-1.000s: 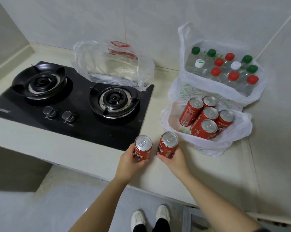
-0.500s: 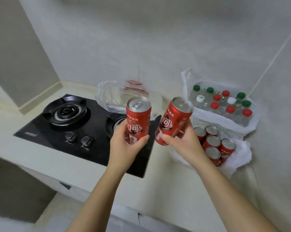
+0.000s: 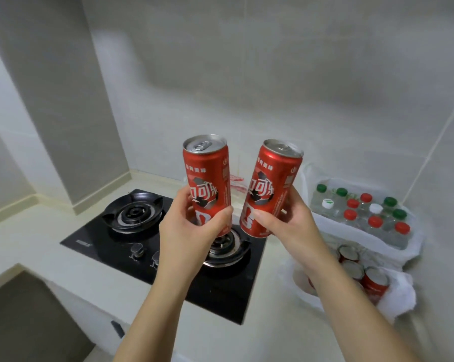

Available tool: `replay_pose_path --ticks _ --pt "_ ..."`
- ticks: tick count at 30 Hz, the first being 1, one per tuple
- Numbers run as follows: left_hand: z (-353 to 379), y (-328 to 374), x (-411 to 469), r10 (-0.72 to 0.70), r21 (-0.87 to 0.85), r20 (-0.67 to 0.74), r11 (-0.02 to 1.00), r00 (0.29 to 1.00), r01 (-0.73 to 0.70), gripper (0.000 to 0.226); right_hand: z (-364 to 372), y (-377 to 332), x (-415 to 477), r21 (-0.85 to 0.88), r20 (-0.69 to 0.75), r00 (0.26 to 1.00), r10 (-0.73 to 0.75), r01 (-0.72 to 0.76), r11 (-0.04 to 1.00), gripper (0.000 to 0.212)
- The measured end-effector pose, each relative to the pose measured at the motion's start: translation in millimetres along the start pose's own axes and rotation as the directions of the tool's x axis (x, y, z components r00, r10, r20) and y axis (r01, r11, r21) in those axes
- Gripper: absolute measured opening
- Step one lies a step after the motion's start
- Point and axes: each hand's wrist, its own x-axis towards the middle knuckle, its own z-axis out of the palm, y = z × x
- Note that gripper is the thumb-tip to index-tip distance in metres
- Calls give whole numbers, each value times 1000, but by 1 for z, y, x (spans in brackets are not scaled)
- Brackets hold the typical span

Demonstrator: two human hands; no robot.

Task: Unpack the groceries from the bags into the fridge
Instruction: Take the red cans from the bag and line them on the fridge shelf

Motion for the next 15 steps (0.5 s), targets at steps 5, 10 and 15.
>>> replay_pose_path --ticks 5,10,15 --pt "-20 -2 -7 -41 46 -80 998 996 45 44 22 5 7 99 48 997 59 -64 993 51" --pt "-38 -2 -13 -81 70 -224 993 971 99 51 51 11 25 141 126 988 85 -102 985 50" --pt "-58 1 -24 -103 133 -422 976 901 174 54 86 10 42 163 341 937 76 -139 977 49"
